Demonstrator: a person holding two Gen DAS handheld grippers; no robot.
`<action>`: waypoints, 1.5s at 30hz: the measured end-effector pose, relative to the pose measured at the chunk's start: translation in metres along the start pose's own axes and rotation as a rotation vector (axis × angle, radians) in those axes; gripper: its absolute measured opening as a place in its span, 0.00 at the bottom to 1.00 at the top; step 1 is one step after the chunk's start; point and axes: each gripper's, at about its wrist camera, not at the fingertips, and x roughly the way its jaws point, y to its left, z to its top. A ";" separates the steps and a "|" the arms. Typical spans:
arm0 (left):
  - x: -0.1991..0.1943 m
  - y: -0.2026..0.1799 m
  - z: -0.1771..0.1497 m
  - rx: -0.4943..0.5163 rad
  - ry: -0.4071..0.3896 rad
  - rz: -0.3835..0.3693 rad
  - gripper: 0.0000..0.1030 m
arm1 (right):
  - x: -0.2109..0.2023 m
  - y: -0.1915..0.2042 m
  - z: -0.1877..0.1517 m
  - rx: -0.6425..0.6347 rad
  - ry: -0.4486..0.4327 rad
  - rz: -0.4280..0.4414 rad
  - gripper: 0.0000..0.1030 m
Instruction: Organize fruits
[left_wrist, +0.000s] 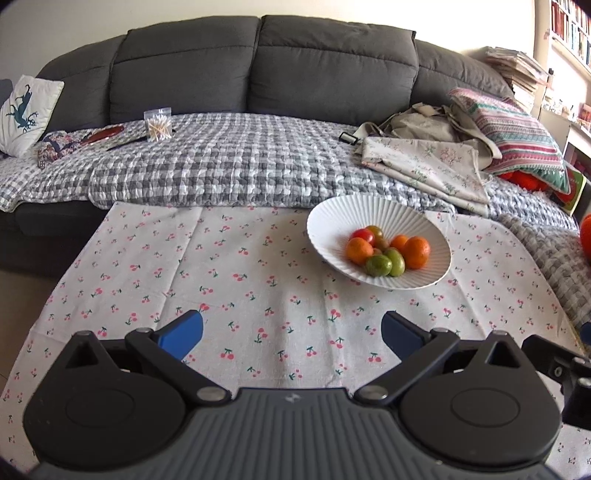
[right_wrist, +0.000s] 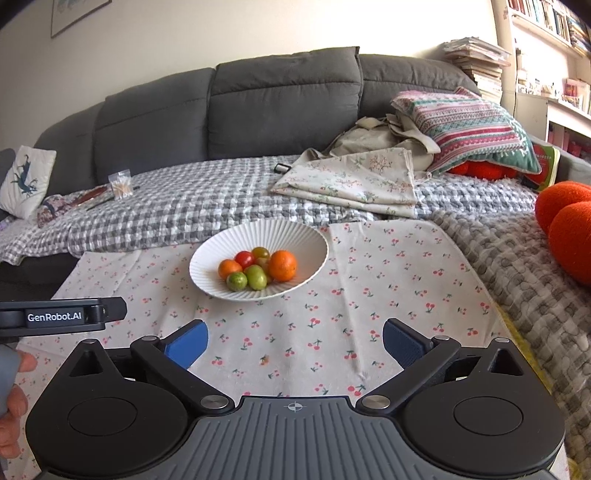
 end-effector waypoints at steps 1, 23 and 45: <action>0.001 0.000 0.000 -0.001 0.005 -0.005 0.99 | 0.001 0.001 -0.001 -0.007 0.003 -0.005 0.99; 0.001 -0.006 -0.003 0.039 0.003 -0.009 0.99 | 0.013 0.004 -0.008 -0.027 0.037 -0.019 1.00; 0.003 -0.019 -0.011 0.088 0.015 -0.051 0.99 | 0.017 0.001 -0.011 -0.032 0.047 -0.029 1.00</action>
